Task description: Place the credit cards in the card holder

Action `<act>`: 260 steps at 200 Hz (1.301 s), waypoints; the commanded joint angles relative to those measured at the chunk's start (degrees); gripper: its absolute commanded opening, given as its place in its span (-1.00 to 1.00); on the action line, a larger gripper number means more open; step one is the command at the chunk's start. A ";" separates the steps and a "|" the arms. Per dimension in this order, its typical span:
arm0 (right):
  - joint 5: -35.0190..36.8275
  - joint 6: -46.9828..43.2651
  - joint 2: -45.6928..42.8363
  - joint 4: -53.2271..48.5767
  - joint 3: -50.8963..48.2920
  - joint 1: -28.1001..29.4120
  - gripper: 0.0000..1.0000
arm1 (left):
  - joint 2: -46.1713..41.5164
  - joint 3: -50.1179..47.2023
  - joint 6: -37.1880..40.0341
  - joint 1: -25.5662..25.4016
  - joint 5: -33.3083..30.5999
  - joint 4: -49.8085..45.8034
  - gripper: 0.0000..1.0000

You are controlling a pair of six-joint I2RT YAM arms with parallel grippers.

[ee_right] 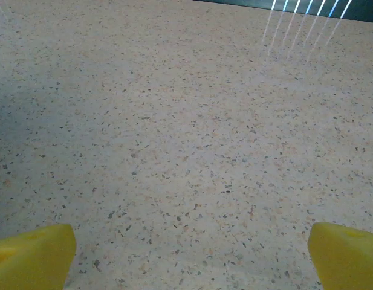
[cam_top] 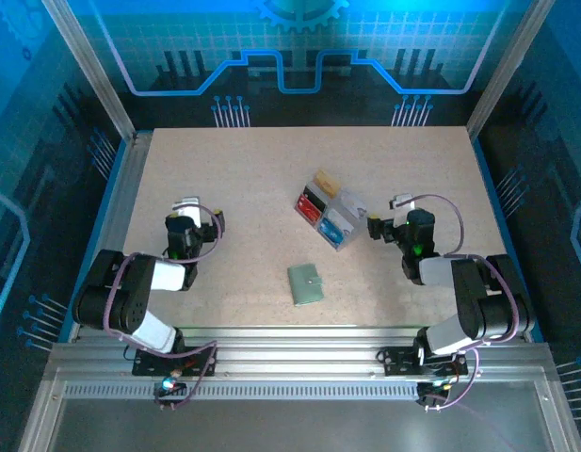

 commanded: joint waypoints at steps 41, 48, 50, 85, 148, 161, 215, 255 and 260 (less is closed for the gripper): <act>0.33 -0.71 0.66 2.34 1.39 -0.25 1.00 | 0.70 1.28 1.16 0.63 -0.16 2.43 0.98; 0.33 -0.72 0.68 2.38 1.34 -0.24 0.99 | 0.70 1.28 1.24 0.63 -0.16 2.36 0.98; 0.37 -0.69 0.68 2.35 1.36 -0.28 1.00 | 0.70 1.28 1.26 0.63 -0.16 2.42 0.98; 0.33 -0.71 0.68 2.32 1.40 -0.27 0.99 | 0.71 1.28 1.24 0.63 -0.16 2.42 0.98; -3.22 -0.10 0.71 1.20 2.00 -2.05 1.00 | 0.70 1.41 0.91 0.70 -0.51 2.16 0.98; -3.21 -0.09 0.72 1.20 1.99 -2.05 0.99 | 0.46 1.47 -0.69 1.58 -1.75 1.64 0.98; 15.85 0.98 -8.00 -8.44 3.83 3.17 1.00 | -3.39 1.82 -1.01 2.48 0.04 -2.34 0.98; 15.33 16.09 -18.67 -37.36 15.53 2.31 1.00 | -15.36 11.03 -3.84 0.65 -7.68 -28.11 0.98; 15.55 17.85 -18.66 -39.09 16.67 2.10 1.00 | -16.79 12.76 -5.76 0.48 -9.06 -32.70 0.98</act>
